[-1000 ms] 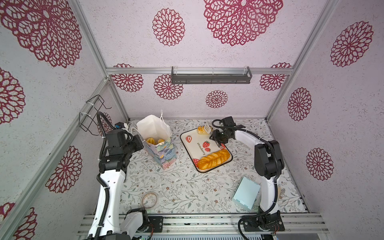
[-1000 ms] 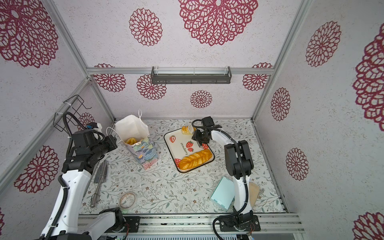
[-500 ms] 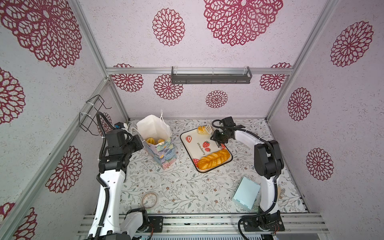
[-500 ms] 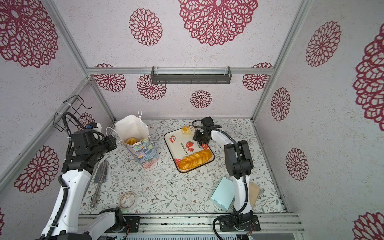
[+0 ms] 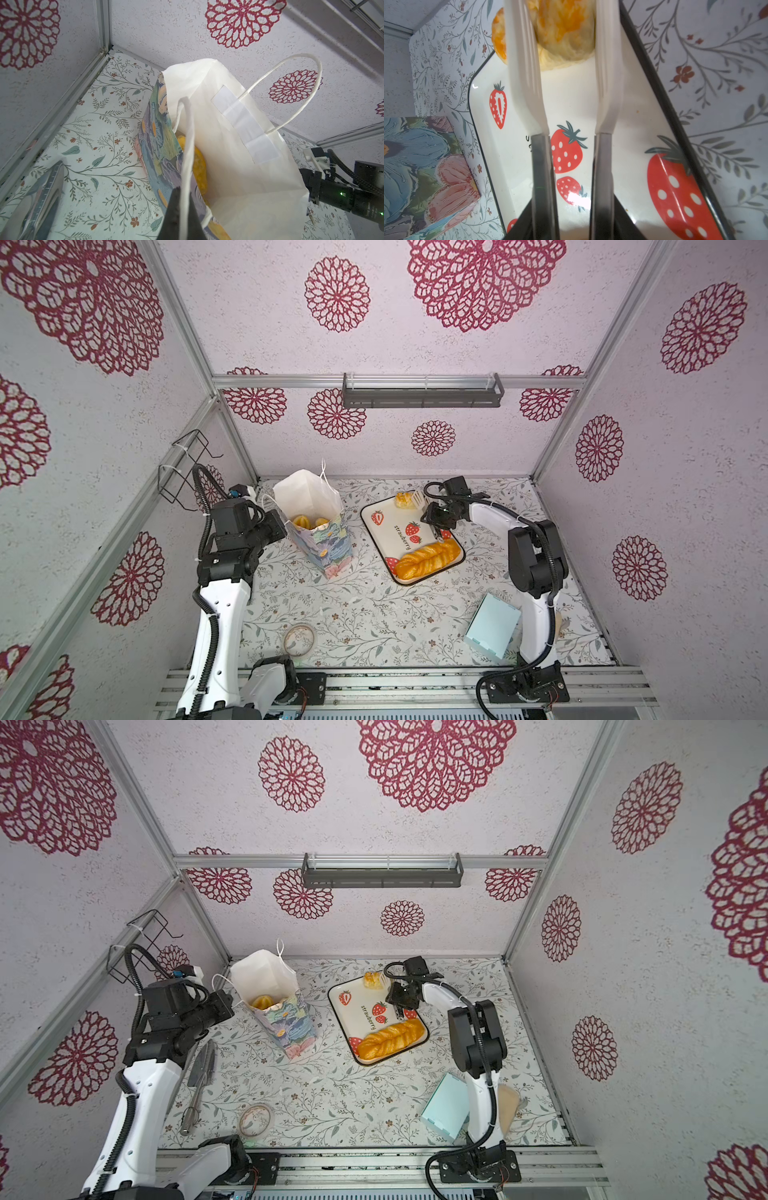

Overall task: Place the fake bread into the paper bag
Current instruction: 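Lower the open tongs around the small round yellow bun on the tray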

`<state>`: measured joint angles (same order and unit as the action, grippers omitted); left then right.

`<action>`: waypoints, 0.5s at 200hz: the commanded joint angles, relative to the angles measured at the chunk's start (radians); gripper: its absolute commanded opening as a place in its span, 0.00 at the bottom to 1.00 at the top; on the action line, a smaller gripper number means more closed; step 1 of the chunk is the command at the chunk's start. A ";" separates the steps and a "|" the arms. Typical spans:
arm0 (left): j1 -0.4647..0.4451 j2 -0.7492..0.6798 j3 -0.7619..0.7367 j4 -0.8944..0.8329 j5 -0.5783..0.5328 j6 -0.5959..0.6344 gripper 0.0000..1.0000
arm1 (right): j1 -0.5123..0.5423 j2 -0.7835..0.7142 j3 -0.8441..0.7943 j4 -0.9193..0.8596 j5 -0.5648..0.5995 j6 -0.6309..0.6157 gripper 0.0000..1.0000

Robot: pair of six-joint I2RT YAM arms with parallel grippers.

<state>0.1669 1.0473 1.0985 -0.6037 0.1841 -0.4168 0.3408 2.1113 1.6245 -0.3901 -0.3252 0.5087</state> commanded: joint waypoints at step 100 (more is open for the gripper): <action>0.009 -0.005 -0.012 0.014 0.008 -0.005 0.00 | -0.013 -0.030 0.041 0.023 -0.029 0.015 0.44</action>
<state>0.1677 1.0473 1.0985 -0.6041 0.1886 -0.4168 0.3344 2.1113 1.6226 -0.3813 -0.3367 0.5190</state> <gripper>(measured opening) 0.043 0.435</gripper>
